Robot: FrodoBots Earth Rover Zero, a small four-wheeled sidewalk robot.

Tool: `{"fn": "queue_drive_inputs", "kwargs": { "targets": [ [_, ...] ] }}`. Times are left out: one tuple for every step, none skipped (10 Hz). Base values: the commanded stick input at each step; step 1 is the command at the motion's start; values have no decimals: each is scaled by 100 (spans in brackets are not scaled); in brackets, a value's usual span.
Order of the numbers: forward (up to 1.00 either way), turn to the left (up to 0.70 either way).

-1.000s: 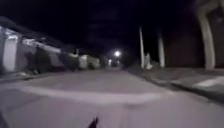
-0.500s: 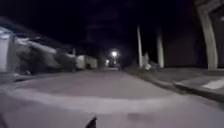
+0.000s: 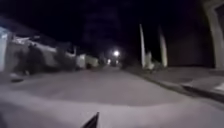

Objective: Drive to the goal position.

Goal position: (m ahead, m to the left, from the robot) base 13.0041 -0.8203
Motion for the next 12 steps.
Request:
{"fn": "queue_drive_inputs", "kwargs": {
  "targets": [
    [70, 0],
    [70, 0],
    [70, 0],
    [70, 0],
    [70, 0],
    [70, 0],
    [70, 0],
    [70, -19],
    [70, -35],
    [70, -35],
    [70, -27],
    [70, -2]
  ]
}}
